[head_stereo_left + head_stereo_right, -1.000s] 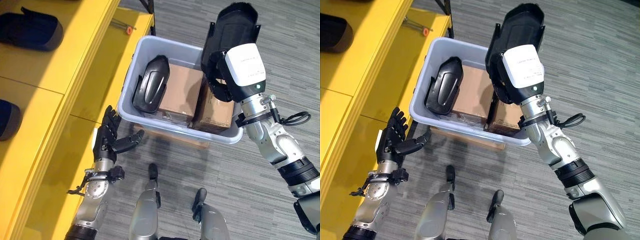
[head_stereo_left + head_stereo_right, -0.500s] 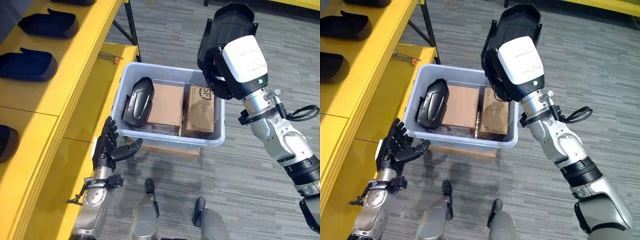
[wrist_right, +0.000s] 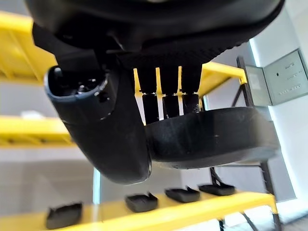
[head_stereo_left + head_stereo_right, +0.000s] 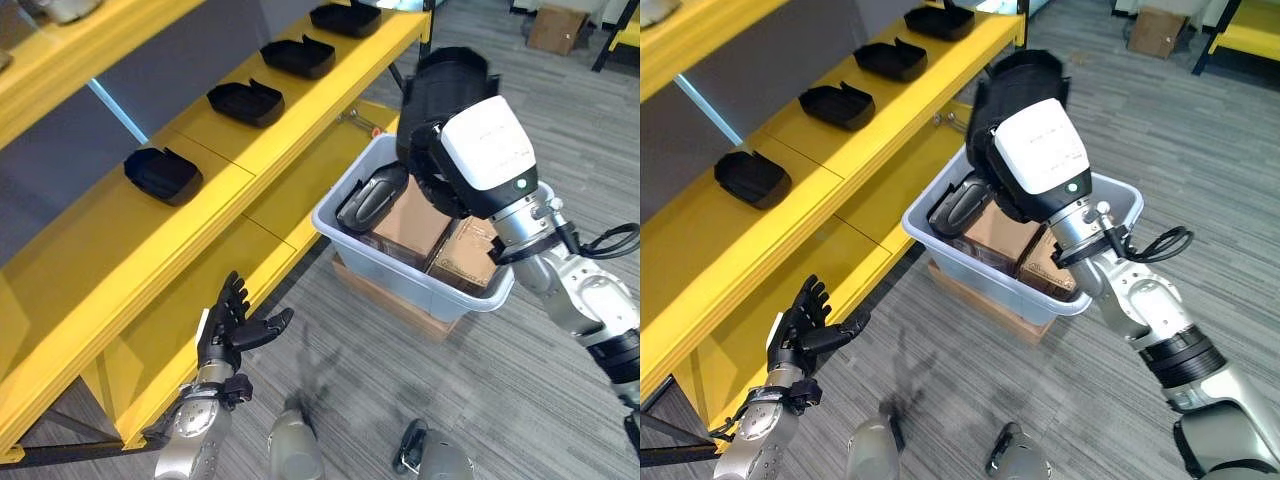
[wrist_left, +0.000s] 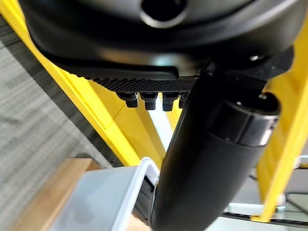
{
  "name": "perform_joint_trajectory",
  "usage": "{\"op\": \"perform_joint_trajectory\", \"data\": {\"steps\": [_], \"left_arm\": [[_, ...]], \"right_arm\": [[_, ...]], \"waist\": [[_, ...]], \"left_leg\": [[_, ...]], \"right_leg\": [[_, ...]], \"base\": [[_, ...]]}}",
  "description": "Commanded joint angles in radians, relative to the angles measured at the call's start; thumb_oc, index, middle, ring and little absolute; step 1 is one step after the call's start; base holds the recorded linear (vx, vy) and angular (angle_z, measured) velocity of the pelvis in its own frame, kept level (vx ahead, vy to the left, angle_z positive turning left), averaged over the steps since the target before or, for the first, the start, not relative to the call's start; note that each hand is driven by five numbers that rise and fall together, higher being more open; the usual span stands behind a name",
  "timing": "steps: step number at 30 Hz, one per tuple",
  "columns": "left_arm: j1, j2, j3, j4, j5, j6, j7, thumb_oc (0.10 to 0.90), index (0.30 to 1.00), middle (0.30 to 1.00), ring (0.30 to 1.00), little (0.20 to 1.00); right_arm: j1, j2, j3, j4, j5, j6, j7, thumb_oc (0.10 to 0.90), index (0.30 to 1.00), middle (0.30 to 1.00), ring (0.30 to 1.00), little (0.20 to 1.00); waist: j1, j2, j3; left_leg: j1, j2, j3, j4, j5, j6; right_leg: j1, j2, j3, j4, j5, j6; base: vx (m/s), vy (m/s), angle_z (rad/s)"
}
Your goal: Move parts from the plastic box to the shelf.
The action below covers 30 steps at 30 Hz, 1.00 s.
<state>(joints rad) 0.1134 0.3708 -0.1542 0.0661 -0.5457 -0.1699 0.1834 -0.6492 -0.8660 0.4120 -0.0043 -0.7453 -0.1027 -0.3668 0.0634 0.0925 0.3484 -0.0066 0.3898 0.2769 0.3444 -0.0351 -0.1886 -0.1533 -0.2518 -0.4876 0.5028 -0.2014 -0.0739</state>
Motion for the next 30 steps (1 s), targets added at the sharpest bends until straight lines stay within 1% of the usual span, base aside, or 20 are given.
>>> {"op": "perform_joint_trajectory", "data": {"steps": [1,3,4,5,7,11,12,15,16,19,20,21,23,24,25,26,27,28,29,30], "left_arm": [[-0.047,-0.001,0.023,-0.101,-0.004,-0.084,-0.014,0.900,1.000,1.000,1.000,1.000],[-0.040,-0.005,0.024,-0.097,-0.007,-0.083,-0.014,0.900,1.000,1.000,1.000,1.000],[-0.036,-0.005,0.025,-0.097,-0.004,-0.083,-0.015,0.900,1.000,1.000,1.000,1.000],[-0.029,0.003,0.040,-0.112,0.007,-0.084,-0.020,0.900,1.000,1.000,1.000,1.000],[-0.016,0.010,0.047,-0.114,0.029,-0.089,-0.029,0.900,1.000,1.000,1.000,1.000],[-0.005,0.009,0.051,-0.114,0.038,-0.085,-0.028,0.900,1.000,1.000,1.000,1.000],[0.001,0.011,0.054,-0.117,0.047,-0.084,-0.031,0.900,1.000,1.000,1.000,1.000],[0.009,0.014,0.060,-0.123,0.059,-0.082,-0.037,0.900,1.000,1.000,1.000,1.000],[0.013,0.015,0.061,-0.125,0.063,-0.083,-0.036,0.900,1.000,1.000,1.000,1.000],[0.018,0.010,0.070,-0.122,0.073,-0.080,-0.030,0.900,1.000,1.000,1.000,1.000],[0.019,0.007,0.074,-0.124,0.083,-0.079,-0.028,0.900,1.000,1.000,1.000,1.000],[0.022,0.007,0.078,-0.127,0.096,-0.079,-0.027,0.900,1.000,1.000,1.000,1.000],[0.020,0.013,0.082,-0.125,0.106,-0.079,-0.021,0.900,1.000,1.000,1.000,1.000],[0.017,0.018,0.086,-0.128,0.111,-0.079,-0.018,0.900,1.000,1.000,1.000,1.000],[0.016,0.028,0.096,-0.129,0.119,-0.076,-0.013,0.900,1.000,1.000,1.000,1.000],[0.015,0.030,0.097,-0.130,0.120,-0.075,-0.013,0.900,1.000,1.000,1.000,1.000],[0.011,0.035,0.097,-0.125,0.121,-0.076,-0.012,0.900,1.000,1.000,1.000,1.000],[0.006,0.041,0.093,-0.121,0.122,-0.075,-0.012,0.900,1.000,1.000,1.000,1.000],[0.004,0.044,0.094,-0.118,0.122,-0.077,-0.015,0.900,1.000,1.000,1.000,1.000],[-0.002,0.049,0.091,-0.112,0.127,-0.076,-0.015,0.900,1.000,1.000,1.000,1.000]], "right_arm": [[-0.169,-0.009,-0.104,-0.100,-0.011,0.024,-0.091,0.400,0.300,0.300,0.300,0.300],[-0.154,-0.006,-0.115,-0.103,-0.021,0.026,-0.089,0.400,0.300,0.300,0.300,0.300],[-0.144,0.003,-0.122,-0.097,-0.010,0.029,-0.086,0.400,0.300,0.300,0.300,0.300],[-0.105,0.005,-0.156,-0.100,-0.003,0.031,-0.092,0.400,0.300,0.300,0.300,0.300],[-0.081,0.012,-0.182,-0.116,0.000,0.026,-0.090,0.400,0.300,0.300,0.300,0.300],[-0.042,0.030,-0.203,-0.127,-0.008,0.025,-0.085,0.400,0.300,0.300,0.300,0.300],[-0.023,0.033,-0.213,-0.136,-0.015,0.022,-0.082,0.400,0.300,0.300,0.300,0.300],[-0.007,0.031,-0.219,-0.146,-0.031,0.020,-0.071,0.400,0.300,0.300,0.300,0.300],[-0.007,0.035,-0.214,-0.144,-0.036,0.020,-0.067,0.400,0.300,0.300,0.300,0.300],[-0.012,0.047,-0.199,-0.136,-0.041,0.021,-0.057,0.400,0.300,0.300,0.300,0.300],[-0.017,0.058,-0.185,-0.128,-0.042,0.021,-0.048,0.400,0.300,0.300,0.300,0.300],[-0.013,0.077,-0.180,-0.122,-0.044,0.024,-0.042,0.400,0.300,0.300,0.300,0.300],[-0.008,0.090,-0.178,-0.117,-0.044,0.026,-0.040,0.400,0.300,0.300,0.300,0.300],[-0.009,0.100,-0.169,-0.108,-0.047,0.030,-0.033,0.400,0.300,0.300,0.300,0.300],[0.002,0.119,-0.161,-0.098,-0.052,0.033,-0.021,0.400,0.300,0.300,0.300,0.300],[0.008,0.120,-0.161,-0.097,-0.053,0.032,-0.019,0.400,0.300,0.300,0.300,0.300],[0.017,0.120,-0.164,-0.097,-0.056,0.032,-0.015,0.400,0.300,0.300,0.300,0.300],[0.031,0.118,-0.167,-0.102,-0.058,0.028,-0.010,0.400,0.300,0.300,0.300,0.300],[0.044,0.117,-0.174,-0.107,-0.059,0.026,-0.008,0.400,0.300,0.300,0.300,0.300],[0.057,0.113,-0.183,-0.113,-0.058,0.023,-0.007,0.400,0.300,0.300,0.300,0.300]], "waist": [[-0.045,-0.026,-0.074],[-0.046,-0.023,-0.084],[-0.040,-0.022,-0.082],[-0.041,-0.031,-0.082],[-0.034,-0.037,-0.090],[-0.021,-0.050,-0.095],[-0.016,-0.059,-0.097],[-0.005,-0.076,-0.107],[-0.001,-0.085,-0.113],[0.011,-0.100,-0.122],[0.016,-0.113,-0.129],[0.028,-0.135,-0.138],[0.035,-0.152,-0.142],[0.044,-0.161,-0.143],[0.054,-0.171,-0.142],[0.052,-0.173,-0.139],[0.049,-0.176,-0.134],[0.039,-0.176,-0.125],[0.030,-0.174,-0.125],[0.012,-0.169,-0.120]], "left_leg": [[0.028,-0.032,0.086,-0.176,0.070,0.031],[0.040,-0.037,0.094,-0.202,0.069,0.028],[0.034,-0.051,0.079,-0.193,0.057,0.037],[0.027,-0.064,0.084,-0.180,0.046,0.046],[0.029,-0.085,0.081,-0.182,0.027,0.056],[0.022,-0.112,0.068,-0.175,0.007,0.068],[0.012,-0.126,0.060,-0.166,-0.004,0.073],[0.002,-0.147,0.049,-0.172,-0.011,0.078],[0.000,-0.166,0.042,-0.181,-0.018,0.088],[-0.001,-0.202,0.030,-0.201,-0.033,0.110],[-0.005,-0.228,0.020,-0.209,-0.043,0.127],[-0.020,-0.265,-0.001,-0.198,-0.063,0.154],[-0.034,-0.288,-0.019,-0.178,-0.079,0.168],[-0.041,-0.304,-0.034,-0.161,-0.094,0.183],[-0.060,-0.330,-0.058,-0.122,-0.122,0.205],[-0.065,-0.337,-0.069,-0.114,-0.128,0.210],[-0.075,-0.344,-0.082,-0.099,-0.135,0.217],[-0.091,-0.356,-0.089,-0.091,-0.120,0.231],[-0.091,-0.362,-0.100,-0.093,-0.120,0.235],[-0.087,-0.370,-0.124,-0.100,-0.116,0.237]], "right_leg": [[0.034,-0.071,-0.050,-0.094,0.084,0.157],[0.032,-0.080,-0.049,-0.096,0.094,0.162],[0.037,-0.088,-0.047,-0.100,0.109,0.166],[0.048,-0.121,-0.060,-0.099,0.133,0.182],[0.052,-0.144,-0.067,-0.094,0.151,0.198],[0.073,-0.175,-0.081,-0.099,0.170,0.213],[0.081,-0.193,-0.092,-0.105,0.184,0.224],[0.095,-0.210,-0.112,-0.128,0.212,0.241],[0.099,-0.219,-0.119,-0.149,0.236,0.255],[0.101,-0.232,-0.120,-0.175,0.266,0.270],[0.102,-0.242,-0.115,-0.189,0.294,0.285],[0.115,-0.264,-0.112,-0.196,0.324,0.301],[0.126,-0.282,-0.110,-0.198,0.347,0.312],[0.132,-0.293,-0.105,-0.190,0.359,0.313],[0.140,-0.312,-0.081,-0.159,0.370,0.313],[0.138,-0.309,-0.054,-0.147,0.377,0.312],[0.129,-0.303,-0.008,-0.127,0.385,0.311],[0.113,-0.287,0.039,-0.115,0.392,0.282],[0.095,-0.264,0.081,-0.098,0.384,0.272],[0.064,-0.210,0.166,-0.075,0.362,0.256]], "base": [[0.00,0.195,1.07],[0.03,0.138,0.60],[0.03,0.169,0.15],[0.05,0.210,0.00],[0.06,0.168,0.09],[0.04,0.107,0.23],[0.04,0.104,0.21],[0.05,0.115,0.38],[0.03,0.132,0.34],[0.02,0.145,0.28],[0.07,0.269,0.13],[0.08,0.283,0.11],[0.08,0.212,0.53],[0.12,0.275,0.83],[0.12,0.267,0.63],[0.10,0.225,0.56],[-0.01,0.146,0.55],[-0.01,0.145,0.71],[0.01,0.160,1.02],[0.07,0.116,0.99]]}}
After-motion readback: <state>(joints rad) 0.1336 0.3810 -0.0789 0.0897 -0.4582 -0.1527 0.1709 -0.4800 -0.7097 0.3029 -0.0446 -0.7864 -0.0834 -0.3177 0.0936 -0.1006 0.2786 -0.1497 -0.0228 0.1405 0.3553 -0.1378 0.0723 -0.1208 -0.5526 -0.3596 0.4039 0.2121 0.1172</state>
